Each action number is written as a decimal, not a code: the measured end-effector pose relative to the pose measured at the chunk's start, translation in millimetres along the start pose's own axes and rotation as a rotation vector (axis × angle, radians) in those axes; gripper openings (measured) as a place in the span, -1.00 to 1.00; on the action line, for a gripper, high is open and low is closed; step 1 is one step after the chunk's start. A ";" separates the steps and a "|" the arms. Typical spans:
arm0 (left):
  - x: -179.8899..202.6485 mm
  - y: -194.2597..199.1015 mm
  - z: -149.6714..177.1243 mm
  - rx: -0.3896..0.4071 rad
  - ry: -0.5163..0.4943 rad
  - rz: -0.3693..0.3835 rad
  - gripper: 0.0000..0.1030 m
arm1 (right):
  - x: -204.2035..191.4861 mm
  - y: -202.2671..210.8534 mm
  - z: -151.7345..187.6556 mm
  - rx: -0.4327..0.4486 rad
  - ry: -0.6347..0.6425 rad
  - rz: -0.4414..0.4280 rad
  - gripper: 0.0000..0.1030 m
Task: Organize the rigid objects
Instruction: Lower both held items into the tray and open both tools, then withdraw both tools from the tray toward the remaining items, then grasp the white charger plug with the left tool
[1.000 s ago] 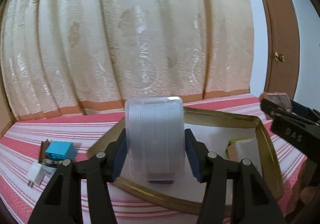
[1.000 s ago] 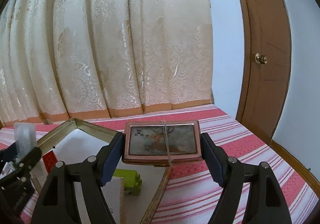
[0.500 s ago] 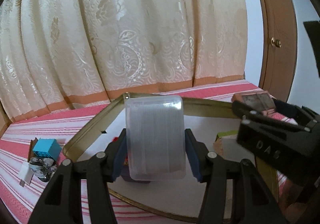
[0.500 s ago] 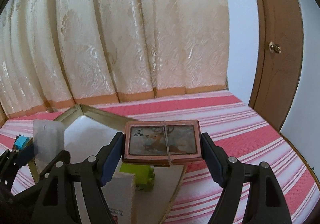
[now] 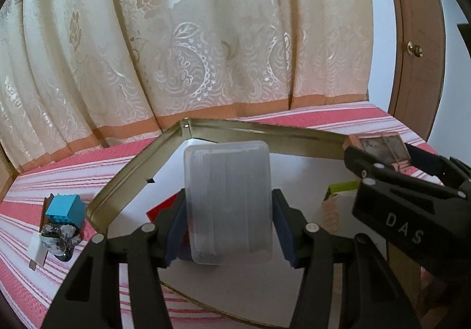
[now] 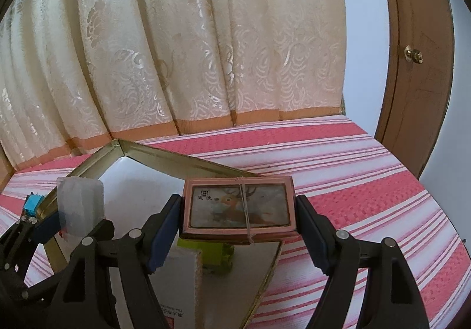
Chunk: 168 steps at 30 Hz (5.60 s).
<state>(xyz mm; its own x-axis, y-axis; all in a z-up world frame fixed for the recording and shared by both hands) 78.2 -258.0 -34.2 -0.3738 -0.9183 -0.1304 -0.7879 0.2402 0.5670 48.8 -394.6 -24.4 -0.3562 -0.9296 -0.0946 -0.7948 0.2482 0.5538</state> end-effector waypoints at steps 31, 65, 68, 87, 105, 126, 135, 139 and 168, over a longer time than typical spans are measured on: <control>-25.5 22.1 3.1 0.094 0.018 -0.053 0.99 | 34.9 28.5 -10.3 0.179 -0.170 0.004 0.72; -110.7 50.0 22.9 0.174 0.140 -0.165 0.99 | -5.6 90.2 13.7 0.389 -0.175 0.083 0.86; -116.7 52.3 25.3 0.176 0.139 -0.164 0.99 | -12.8 96.5 16.8 0.403 -0.170 0.084 0.86; -172.0 55.8 43.1 0.138 0.185 -0.179 0.98 | -91.0 98.7 32.6 0.353 -0.130 -0.027 0.86; -257.8 53.0 64.4 0.081 0.239 -0.245 0.98 | -170.1 88.6 41.1 0.308 -0.069 -0.098 0.86; -325.9 27.3 96.3 -0.127 0.264 -0.179 0.98 | -233.5 68.9 46.7 0.202 -0.027 -0.197 0.85; -301.6 0.2 101.5 -0.253 0.207 -0.088 0.67 | -232.1 59.5 52.4 0.123 -0.056 -0.223 0.86; -296.8 -11.6 103.8 -0.314 0.227 -0.060 0.46 | -236.8 60.6 53.8 0.116 -0.034 -0.230 0.85; -371.7 24.4 104.5 -0.146 0.405 -0.365 -0.29 | -339.5 -10.5 86.0 -0.254 0.152 -0.307 0.85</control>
<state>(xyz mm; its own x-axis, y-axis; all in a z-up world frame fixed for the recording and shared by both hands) 146.8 122.0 -56.9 0.1504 -0.9881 -0.0331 -0.7441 -0.1352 0.6542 135.8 -58.2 -69.2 -0.0302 -0.9842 -0.1744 -0.6998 -0.1038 0.7068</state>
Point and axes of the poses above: each gripper's, at about its wrist camera, not at the fingertips, and y roughly against the way its jaws point, x to its right, z to its underside, the point moved 6 cm from there along -y, roughly the way its jaws point, and after that the axes turned 3 degrees about -y, right-handed, at the moved point
